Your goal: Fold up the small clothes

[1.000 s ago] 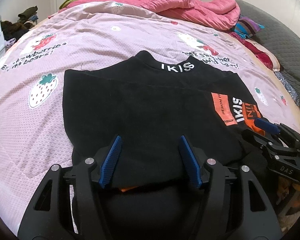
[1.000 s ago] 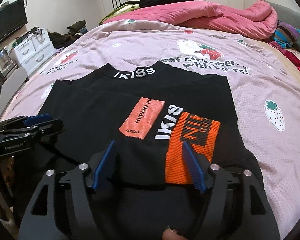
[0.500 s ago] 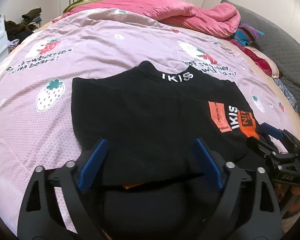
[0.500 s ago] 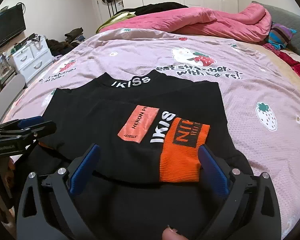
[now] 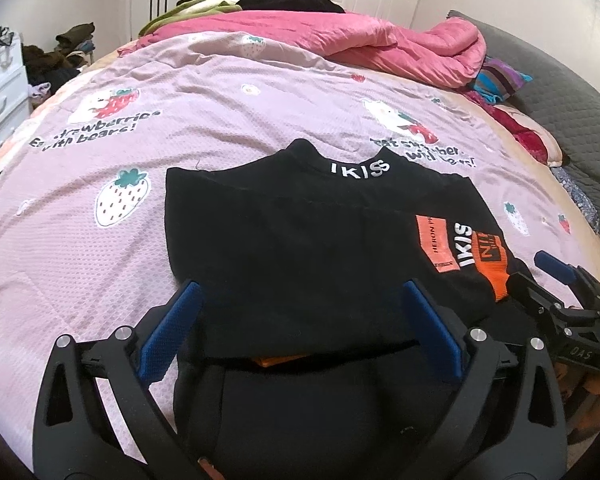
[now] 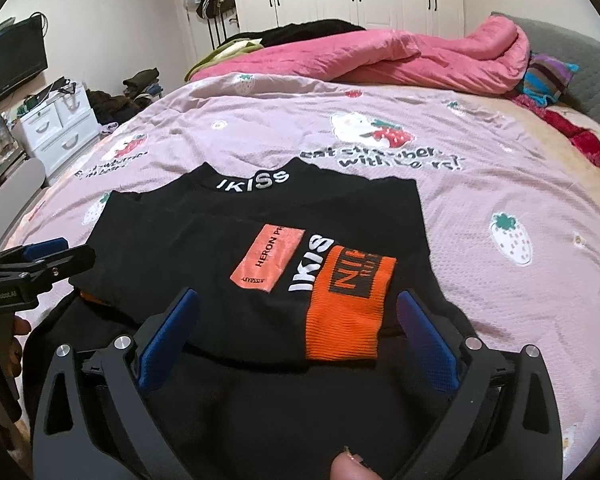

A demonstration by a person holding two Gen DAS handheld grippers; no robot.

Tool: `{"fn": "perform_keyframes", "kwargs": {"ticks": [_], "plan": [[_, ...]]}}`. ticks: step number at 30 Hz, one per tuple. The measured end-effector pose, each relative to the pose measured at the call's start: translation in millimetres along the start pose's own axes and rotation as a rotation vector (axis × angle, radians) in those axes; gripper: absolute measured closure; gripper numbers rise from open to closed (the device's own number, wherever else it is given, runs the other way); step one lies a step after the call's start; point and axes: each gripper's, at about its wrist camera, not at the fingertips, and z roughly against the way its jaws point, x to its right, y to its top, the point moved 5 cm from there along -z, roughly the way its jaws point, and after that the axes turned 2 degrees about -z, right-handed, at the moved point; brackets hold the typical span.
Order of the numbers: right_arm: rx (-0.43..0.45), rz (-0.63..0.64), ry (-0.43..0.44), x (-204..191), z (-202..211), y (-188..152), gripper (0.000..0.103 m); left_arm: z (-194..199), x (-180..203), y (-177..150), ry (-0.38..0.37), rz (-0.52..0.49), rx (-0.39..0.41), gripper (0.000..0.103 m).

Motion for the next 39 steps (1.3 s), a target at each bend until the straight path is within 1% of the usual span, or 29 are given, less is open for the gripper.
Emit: {"fn": "perform_keyframes", "kwargs": {"ticks": [10,22,34,39], "plan": [[0.076,0.012,-0.019,0.3,31.7,6.1,0.004,23.8,6.1,0.6,-0.017,0.001,0.05,0.009],[0.104,0.003,-0.009,6.1,55.2,2.2,0.004,51.0,13.3,0.0,-0.025,0.011,0.104,0.009],[0.118,-0.008,-0.004,20.0,76.8,-7.1,0.004,69.3,19.6,-23.8,-0.022,0.036,0.123,0.009],[0.116,-0.014,-0.001,27.6,86.0,-14.5,0.004,75.3,17.0,-38.5,-0.025,0.068,0.121,0.009]]}}
